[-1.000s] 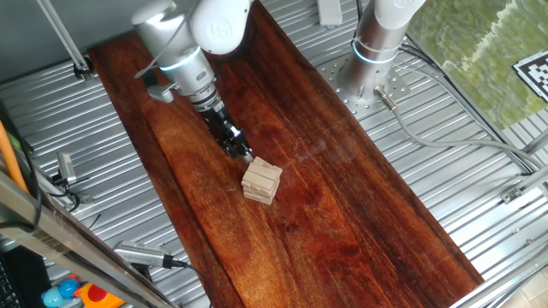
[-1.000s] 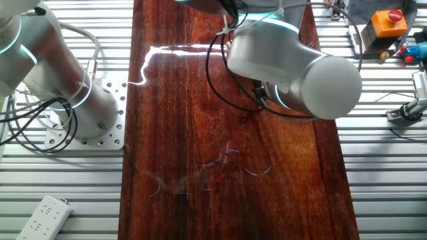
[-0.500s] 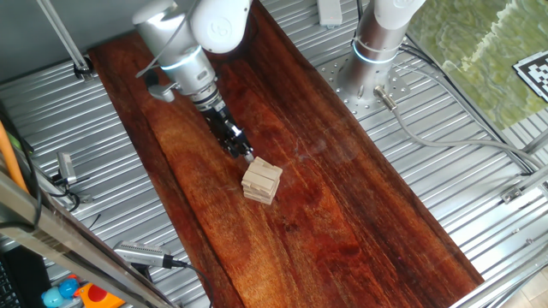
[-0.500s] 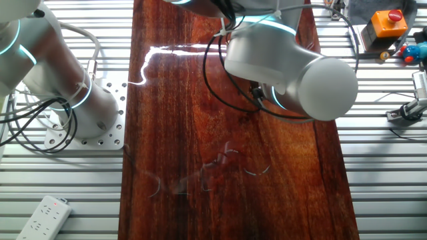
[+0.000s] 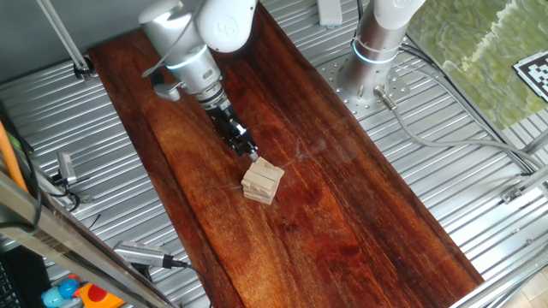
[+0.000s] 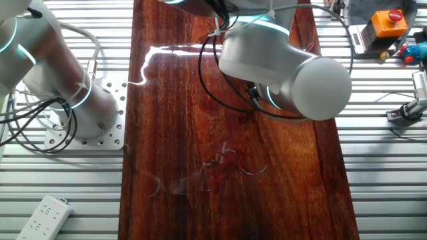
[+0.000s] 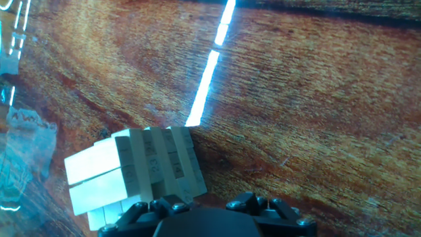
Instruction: Play Jenga
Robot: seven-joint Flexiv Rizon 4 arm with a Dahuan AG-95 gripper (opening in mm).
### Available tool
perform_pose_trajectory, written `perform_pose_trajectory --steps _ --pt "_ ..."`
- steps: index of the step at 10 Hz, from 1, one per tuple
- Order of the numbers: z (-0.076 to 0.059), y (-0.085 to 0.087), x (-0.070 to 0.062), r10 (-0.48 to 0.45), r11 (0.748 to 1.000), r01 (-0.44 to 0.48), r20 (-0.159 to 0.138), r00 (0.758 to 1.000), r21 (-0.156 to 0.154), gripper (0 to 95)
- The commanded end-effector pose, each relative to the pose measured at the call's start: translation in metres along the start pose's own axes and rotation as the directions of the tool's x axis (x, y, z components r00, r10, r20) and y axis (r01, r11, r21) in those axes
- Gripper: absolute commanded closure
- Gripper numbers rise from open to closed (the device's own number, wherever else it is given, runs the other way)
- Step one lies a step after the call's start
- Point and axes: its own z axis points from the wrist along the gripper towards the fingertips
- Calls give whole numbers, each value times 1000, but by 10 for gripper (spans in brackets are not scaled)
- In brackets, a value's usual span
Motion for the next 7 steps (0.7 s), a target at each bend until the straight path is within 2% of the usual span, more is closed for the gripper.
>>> perform_pose_trajectory --steps 1,5,6,7 --pt "1 1 2 1 1000 -1 1 1000 1 380" --pt "3 2 6 8 1000 -8 0 1000 3 380" --pt "3 2 8 8 1000 -8 0 1000 4 570" --pt "4 2 8 9 1000 -9 0 1000 4 570"
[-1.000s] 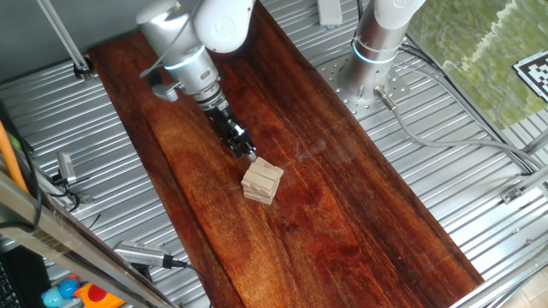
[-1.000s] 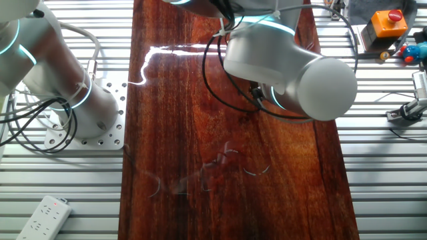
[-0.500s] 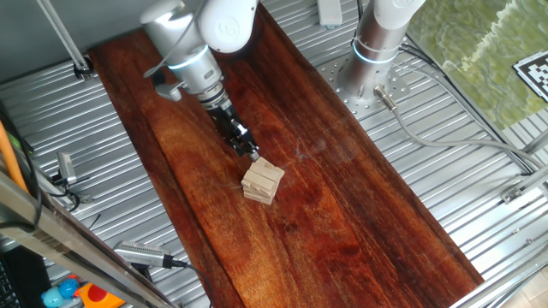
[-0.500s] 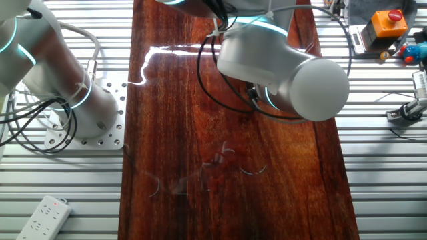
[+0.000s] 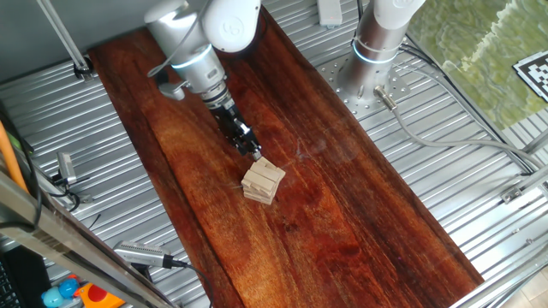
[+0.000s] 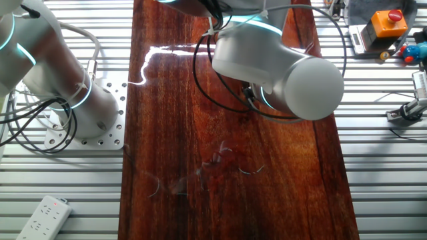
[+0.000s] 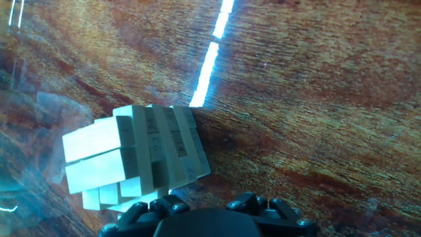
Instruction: Play Jenga
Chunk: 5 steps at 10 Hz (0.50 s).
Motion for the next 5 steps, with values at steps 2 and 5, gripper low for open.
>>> perform_pose_trajectory --steps 2,5 --pt "1 0 1 3 1000 -3 2 1000 2 570" --pt "-2 -1 -3 0 1000 0 2 1000 2 570"
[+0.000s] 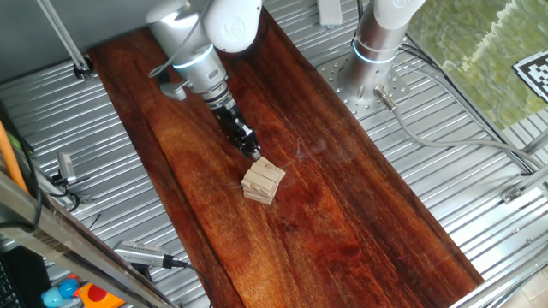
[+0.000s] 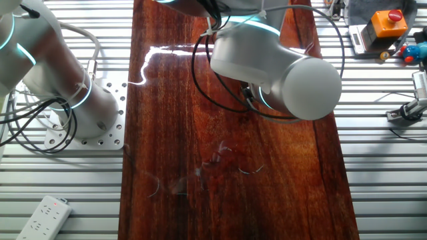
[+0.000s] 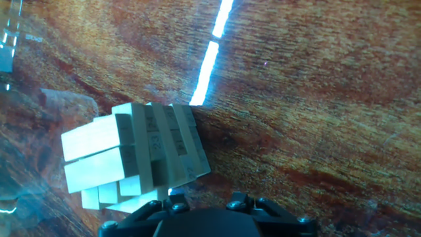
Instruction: Play Jenga
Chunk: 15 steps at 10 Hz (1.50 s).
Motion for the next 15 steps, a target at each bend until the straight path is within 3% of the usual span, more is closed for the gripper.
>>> perform_pose_trajectory --steps 1,7,15 --pt "-3 -1 -5 -1 1000 1 -5 1000 0 380" --pt "-14 -3 -22 5 1000 -5 -12 1000 -3 380" --pt "-14 -3 -27 26 1000 -26 -7 1000 -3 380"
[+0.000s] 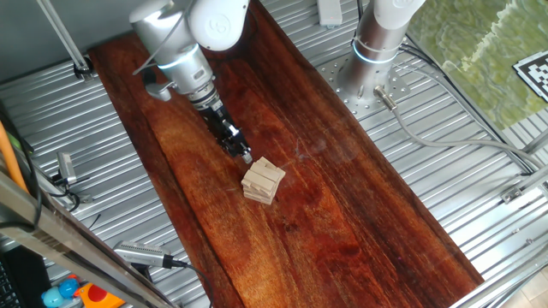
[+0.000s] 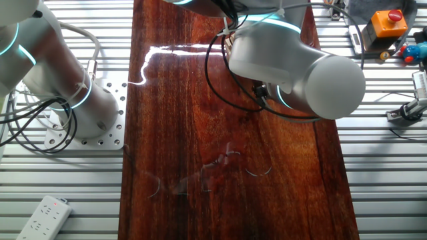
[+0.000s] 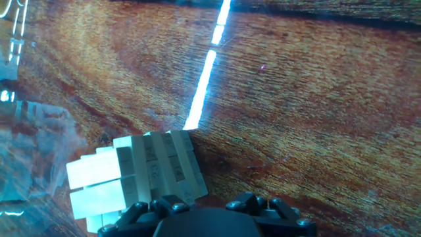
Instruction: Play Jenga
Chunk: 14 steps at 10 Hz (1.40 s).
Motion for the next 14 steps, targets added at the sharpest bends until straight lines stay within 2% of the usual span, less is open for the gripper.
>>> perform_pose_trajectory --steps 1,7,14 --pt "2 0 -1 2 1000 -2 2 1000 0 380" --pt "4 0 -1 7 1000 -7 4 1000 0 380" --pt "10 3 9 12 1000 -12 7 1000 2 380"
